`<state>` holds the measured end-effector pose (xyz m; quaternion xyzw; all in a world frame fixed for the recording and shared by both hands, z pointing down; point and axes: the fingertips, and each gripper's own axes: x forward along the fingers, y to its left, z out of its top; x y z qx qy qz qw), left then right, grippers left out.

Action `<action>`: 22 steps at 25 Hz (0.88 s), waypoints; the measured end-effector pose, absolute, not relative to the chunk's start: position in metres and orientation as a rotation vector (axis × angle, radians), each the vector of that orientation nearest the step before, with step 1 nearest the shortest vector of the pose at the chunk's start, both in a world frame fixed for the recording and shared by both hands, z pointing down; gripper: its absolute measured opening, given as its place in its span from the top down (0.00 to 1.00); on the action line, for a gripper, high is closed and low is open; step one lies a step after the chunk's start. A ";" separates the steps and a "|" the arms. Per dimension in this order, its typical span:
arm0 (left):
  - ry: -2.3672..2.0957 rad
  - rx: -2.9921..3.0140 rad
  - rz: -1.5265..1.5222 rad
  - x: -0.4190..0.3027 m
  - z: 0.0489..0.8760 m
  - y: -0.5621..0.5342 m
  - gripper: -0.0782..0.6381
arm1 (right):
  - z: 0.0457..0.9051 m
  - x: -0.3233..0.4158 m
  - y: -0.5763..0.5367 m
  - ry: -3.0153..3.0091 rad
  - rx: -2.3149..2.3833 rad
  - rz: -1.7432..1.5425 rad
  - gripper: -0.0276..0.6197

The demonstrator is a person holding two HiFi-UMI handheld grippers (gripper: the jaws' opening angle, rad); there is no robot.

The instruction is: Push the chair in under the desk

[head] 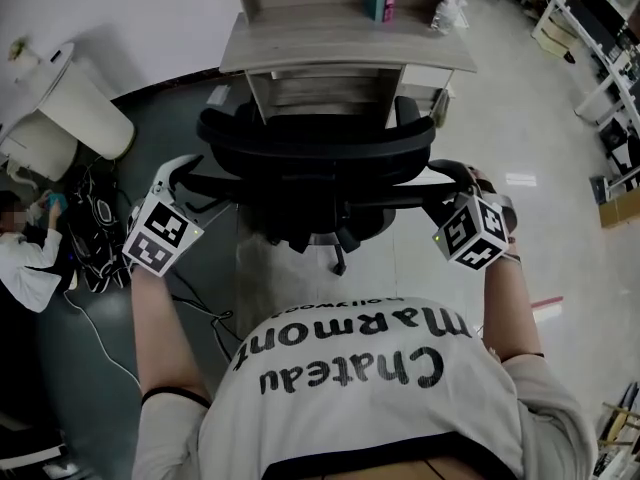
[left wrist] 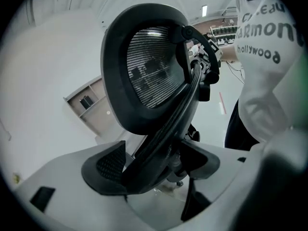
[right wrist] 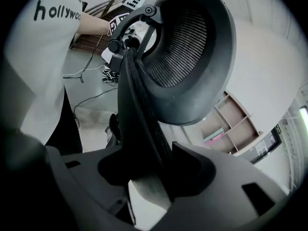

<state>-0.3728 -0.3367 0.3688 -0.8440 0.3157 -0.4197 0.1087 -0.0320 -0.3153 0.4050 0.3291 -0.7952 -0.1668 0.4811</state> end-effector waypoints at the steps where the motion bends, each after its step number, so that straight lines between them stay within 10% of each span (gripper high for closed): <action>1: 0.929 -2.484 -1.239 -0.375 0.369 -0.344 0.40 | 0.406 -0.034 -0.322 -1.938 0.802 -0.404 0.63; 22: 1.040 -2.471 -1.222 -0.373 0.366 -0.430 0.40 | 0.409 -0.028 -0.435 -1.911 0.749 -0.415 0.63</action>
